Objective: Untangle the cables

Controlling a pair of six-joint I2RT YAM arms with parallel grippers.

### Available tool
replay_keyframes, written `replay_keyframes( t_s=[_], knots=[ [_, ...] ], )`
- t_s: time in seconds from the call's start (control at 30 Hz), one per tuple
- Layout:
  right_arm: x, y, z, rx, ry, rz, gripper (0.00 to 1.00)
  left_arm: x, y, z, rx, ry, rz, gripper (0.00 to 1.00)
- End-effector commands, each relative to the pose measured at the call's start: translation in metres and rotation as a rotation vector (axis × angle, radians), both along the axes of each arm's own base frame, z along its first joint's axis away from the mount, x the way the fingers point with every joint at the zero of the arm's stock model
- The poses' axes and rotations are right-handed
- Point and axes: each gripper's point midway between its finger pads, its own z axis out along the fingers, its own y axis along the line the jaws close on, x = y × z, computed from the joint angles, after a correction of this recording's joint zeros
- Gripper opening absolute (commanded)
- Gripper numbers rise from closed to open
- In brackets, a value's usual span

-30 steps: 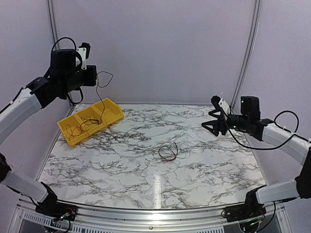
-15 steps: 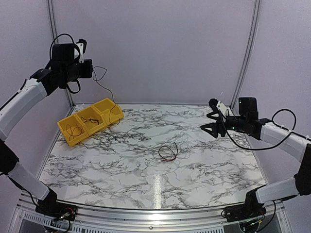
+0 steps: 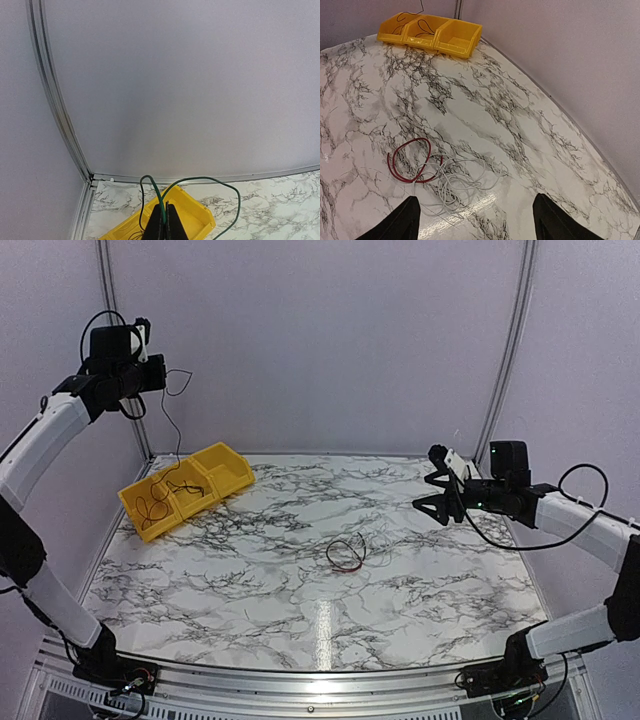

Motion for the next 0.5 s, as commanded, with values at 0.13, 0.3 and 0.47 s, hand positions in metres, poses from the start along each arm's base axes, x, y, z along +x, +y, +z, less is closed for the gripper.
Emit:
replay_keyframes(
  t_s=[0.13, 0.3, 0.47],
  knots=[
    [0.004, 0.001, 0.012, -0.008, -0.032, 0.014, 0.77, 0.027, 0.014, -0.017, -0.043, 0.032, -0.012, 0.00],
    [0.004, 0.001, 0.011, -0.010, -0.030, 0.015, 0.77, 0.033, 0.015, 0.003, -0.057, -0.009, -0.021, 0.00],
    [0.005, 0.002, 0.010, -0.012, -0.022, 0.017, 0.77, 0.036, 0.015, 0.006, -0.061, -0.016, -0.019, 0.00]
  ],
)
